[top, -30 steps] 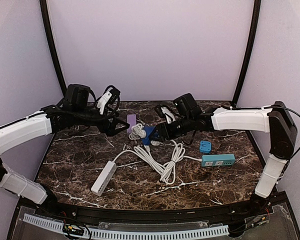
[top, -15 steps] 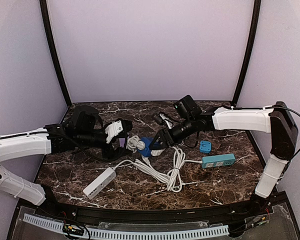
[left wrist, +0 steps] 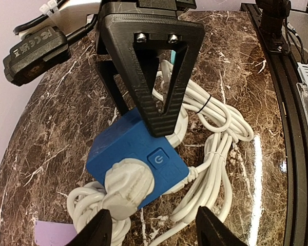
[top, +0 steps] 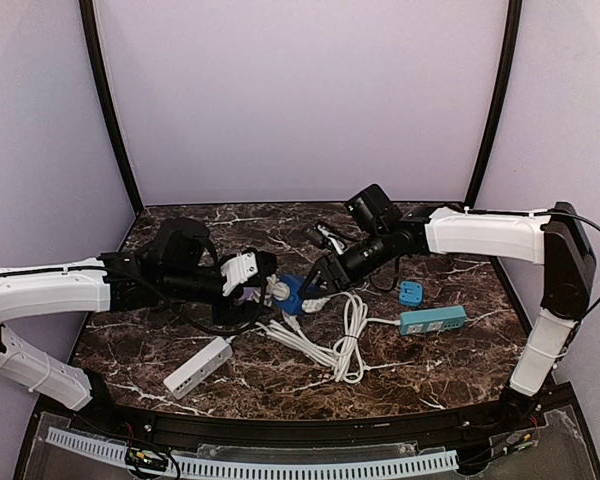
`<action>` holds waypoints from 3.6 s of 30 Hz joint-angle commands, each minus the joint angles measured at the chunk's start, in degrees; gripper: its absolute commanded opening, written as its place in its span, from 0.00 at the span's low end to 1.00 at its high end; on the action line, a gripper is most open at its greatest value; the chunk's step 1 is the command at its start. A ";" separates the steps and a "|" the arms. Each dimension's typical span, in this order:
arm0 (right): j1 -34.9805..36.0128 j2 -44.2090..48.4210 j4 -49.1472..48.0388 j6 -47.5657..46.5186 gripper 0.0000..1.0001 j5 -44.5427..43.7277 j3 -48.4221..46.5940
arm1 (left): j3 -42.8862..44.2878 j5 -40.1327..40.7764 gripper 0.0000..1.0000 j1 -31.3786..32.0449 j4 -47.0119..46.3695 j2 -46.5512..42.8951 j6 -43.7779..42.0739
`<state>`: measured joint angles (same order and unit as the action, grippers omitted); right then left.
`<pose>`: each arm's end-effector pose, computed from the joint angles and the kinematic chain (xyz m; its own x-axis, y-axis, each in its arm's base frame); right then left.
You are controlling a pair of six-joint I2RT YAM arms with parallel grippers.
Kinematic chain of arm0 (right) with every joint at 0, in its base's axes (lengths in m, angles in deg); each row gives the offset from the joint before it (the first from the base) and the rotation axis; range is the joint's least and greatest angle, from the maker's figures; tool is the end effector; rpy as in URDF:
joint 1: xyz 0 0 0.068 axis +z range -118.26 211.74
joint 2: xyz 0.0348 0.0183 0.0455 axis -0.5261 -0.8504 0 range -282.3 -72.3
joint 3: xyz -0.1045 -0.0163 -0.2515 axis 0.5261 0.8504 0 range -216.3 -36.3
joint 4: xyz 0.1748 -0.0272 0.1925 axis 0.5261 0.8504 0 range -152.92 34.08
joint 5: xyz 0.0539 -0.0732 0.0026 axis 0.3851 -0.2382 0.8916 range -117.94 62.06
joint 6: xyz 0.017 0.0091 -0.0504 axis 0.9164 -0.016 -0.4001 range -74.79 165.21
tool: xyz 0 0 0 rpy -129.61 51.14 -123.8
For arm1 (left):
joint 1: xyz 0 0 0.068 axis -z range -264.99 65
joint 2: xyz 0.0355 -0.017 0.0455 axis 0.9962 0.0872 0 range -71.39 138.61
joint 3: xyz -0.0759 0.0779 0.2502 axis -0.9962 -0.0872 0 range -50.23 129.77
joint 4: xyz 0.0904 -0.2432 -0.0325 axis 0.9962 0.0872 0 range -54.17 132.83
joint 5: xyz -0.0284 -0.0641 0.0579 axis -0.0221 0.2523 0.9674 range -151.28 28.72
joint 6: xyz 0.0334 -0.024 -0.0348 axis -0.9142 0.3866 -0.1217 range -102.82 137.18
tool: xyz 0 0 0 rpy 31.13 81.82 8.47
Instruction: Pull the plug off the socket
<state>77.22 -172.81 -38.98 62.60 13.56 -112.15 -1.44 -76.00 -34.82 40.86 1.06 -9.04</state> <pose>0.2513 0.2891 0.2498 -0.7534 -0.4468 -0.4825 -0.6456 0.3630 0.6719 0.1750 -0.2240 0.2698 0.1155 0.5287 -0.8409 0.9303 0.2392 0.2782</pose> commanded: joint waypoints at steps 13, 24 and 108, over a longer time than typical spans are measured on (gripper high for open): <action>1.80 0.32 -1.85 -2.97 0.13 6.34 -5.77 | -1.27 10.82 0.57 2.95 -2.13 -3.35 -4.73; 2.33 -0.10 -0.24 -3.62 0.13 6.71 -6.87 | -0.18 7.37 0.58 2.98 -0.08 -0.61 -5.32; 15.84 -4.02 -11.28 -8.39 0.87 -45.66 0.32 | 5.47 -6.59 0.01 -9.03 -5.82 3.46 50.08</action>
<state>91.18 -174.42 -52.58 59.23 -24.50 -109.68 -0.41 -77.49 -43.46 40.75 6.61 38.33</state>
